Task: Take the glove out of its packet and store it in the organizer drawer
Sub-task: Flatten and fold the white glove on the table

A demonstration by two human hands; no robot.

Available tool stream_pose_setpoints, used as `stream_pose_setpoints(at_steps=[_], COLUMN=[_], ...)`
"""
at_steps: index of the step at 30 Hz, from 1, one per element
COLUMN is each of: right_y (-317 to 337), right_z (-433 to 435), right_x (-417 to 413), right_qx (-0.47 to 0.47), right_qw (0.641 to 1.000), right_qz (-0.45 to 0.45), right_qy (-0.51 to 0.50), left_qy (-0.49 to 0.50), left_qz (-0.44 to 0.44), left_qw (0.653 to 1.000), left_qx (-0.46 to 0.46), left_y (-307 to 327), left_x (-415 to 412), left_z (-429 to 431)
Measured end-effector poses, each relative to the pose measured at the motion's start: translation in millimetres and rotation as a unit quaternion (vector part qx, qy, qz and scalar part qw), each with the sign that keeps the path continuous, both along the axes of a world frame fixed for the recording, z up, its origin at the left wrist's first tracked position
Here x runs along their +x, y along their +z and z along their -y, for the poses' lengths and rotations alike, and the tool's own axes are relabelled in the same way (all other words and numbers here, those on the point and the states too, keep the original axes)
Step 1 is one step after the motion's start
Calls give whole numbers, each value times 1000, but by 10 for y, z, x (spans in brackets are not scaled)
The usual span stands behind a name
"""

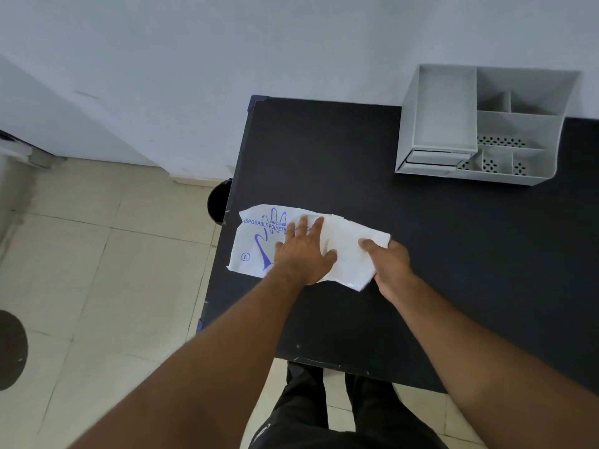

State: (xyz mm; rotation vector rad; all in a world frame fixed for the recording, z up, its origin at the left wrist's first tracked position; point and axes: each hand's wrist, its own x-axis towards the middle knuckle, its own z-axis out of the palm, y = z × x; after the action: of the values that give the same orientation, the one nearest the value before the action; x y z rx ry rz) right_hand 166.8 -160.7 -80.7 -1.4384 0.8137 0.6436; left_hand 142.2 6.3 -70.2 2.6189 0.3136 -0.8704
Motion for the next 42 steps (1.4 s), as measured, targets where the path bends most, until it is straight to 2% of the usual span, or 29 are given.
stream_pose_setpoints(at_steps=[4,8,12,14,16,20,23,25,30,35,38,42], right_y=[47,137,190,192,166,125,140,163,164,170,164,182], right_z=[71,155,266,291,271,243,302,322,298,326,334,368], right_x=[11,24,4,-25,-71,-115,-162,-179,-171,-170,-177,-210], right_qx=[45,48,156,176,153,102,150,176,82,64,28,52], right_qw=[999,998,984,977,982,993,986,983,996,995,999,998], right_qz=[0,-28,-67,-75,-71,-67,-64,-54,-20,-45,-17,-9], right_qy=[17,17,54,90,84,8,-22,-16,27,61,38,-29], left_qy=[-14,-64,-90,-83,-76,-67,-57,-58,-62,-54,-61,-59], left_qz=[27,6,3,6,5,7,0,0,1,13,15,20], left_qw=[1000,998,996,996,997,997,998,998,998,998,997,998], left_qx=[-7,-3,22,24,25,34,31,27,26,30,33,29], left_y=[-39,-74,-56,-32,-16,-19,-16,-19,-35,-32,-31,-36], left_x=[-76,-226,-302,-289,-285,-264,-247,-233,-253,-246,-249,-261], left_z=[-48,-59,-79,-67,-55,-45,-20,7,70,86,73,68])
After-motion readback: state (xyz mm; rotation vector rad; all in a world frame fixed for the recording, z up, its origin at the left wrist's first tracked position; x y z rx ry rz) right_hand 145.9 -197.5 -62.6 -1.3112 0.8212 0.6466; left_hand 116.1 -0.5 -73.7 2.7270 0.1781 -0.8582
